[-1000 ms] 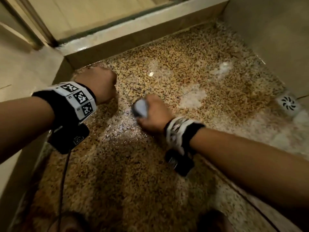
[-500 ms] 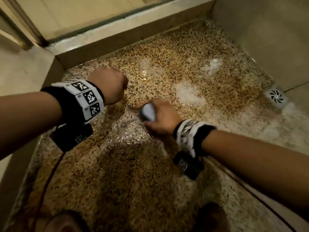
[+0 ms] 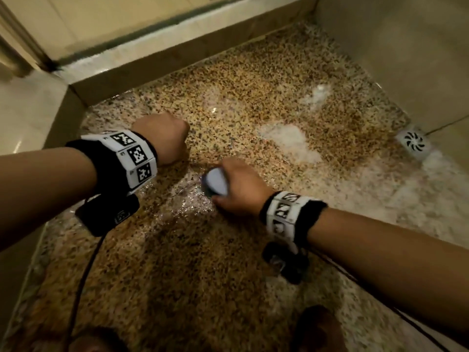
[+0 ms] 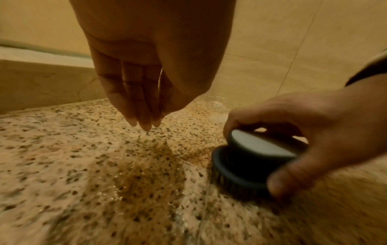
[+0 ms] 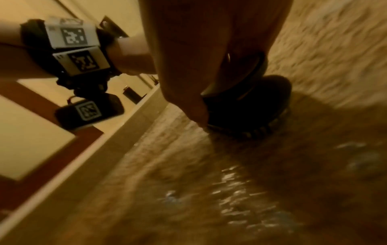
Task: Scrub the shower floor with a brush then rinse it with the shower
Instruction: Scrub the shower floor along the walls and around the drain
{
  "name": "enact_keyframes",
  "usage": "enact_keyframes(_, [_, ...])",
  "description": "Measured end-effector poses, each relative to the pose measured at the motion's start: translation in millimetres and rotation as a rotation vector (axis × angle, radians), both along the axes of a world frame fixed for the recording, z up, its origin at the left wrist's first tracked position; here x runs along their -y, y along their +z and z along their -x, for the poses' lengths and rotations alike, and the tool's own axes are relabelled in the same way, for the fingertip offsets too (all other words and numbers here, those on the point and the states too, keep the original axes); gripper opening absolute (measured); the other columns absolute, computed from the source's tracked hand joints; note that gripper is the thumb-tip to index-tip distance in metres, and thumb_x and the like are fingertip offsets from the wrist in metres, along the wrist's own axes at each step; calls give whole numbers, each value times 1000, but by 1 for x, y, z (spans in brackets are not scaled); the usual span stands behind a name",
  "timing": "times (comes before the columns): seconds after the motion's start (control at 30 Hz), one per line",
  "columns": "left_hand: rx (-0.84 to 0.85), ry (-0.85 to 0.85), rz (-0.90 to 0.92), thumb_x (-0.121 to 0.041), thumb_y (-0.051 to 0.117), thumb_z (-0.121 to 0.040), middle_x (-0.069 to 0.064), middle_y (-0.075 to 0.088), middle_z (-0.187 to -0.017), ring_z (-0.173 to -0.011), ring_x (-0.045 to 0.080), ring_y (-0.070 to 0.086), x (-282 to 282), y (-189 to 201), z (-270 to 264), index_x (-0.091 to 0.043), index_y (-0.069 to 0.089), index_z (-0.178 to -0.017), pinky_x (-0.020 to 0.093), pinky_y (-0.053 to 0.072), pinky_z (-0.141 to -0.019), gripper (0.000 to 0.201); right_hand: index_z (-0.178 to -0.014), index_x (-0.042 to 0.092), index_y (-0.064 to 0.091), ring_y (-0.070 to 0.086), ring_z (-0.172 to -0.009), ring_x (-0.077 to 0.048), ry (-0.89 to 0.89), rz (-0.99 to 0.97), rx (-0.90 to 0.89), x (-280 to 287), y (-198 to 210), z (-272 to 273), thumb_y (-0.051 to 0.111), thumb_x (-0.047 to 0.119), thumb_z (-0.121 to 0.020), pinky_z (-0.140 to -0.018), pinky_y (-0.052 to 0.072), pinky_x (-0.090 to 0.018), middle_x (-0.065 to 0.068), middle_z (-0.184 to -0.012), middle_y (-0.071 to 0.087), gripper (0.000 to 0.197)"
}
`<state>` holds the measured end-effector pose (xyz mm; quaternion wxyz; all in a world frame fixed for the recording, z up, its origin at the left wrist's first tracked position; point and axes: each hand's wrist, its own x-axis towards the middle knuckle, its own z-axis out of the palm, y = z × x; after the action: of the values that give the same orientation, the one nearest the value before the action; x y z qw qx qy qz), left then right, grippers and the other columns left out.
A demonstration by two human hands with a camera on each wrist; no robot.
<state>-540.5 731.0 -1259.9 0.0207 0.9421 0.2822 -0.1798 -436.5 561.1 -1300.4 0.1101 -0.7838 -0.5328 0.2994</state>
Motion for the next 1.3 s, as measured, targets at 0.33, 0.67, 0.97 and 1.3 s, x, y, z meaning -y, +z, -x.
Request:
enact_keyframes(0.33, [52,-111,59,-28,53,-88,15,59,-83,-81,32,60,44,9,-46,-7,59,-98,34,46,-65,23,-125,6,40,47,-101,-25,-375,115,262,53,19,-90,72,42,-82,-79,40,-26,-14,-122,47,65])
enact_keyframes(0.67, [156,-143,32,-23,48,-91,18,63,-89,-82,34,61,44,20,-40,-7,60,-104,35,47,-65,24,-127,7,44,51,-114,-33,-263,204,272,75,7,-119,73,51,-79,-89,42,-29,-13,-124,52,71])
enact_keyframes(0.97, [111,-207,13,-21,53,-87,22,63,-91,-85,37,62,71,20,-89,-5,62,-101,33,42,-62,23,-130,6,45,54,-112,-31,-429,88,99,69,3,-90,74,52,-76,-88,44,-32,-12,-122,55,77])
enact_keyframes(1.3, [124,-315,86,-23,50,-92,24,62,-92,-85,38,60,114,-5,-120,-2,60,-103,34,42,-63,26,-130,4,41,50,-116,-34,-557,247,302,146,18,-148,72,38,-81,-83,40,-29,-17,-129,48,68])
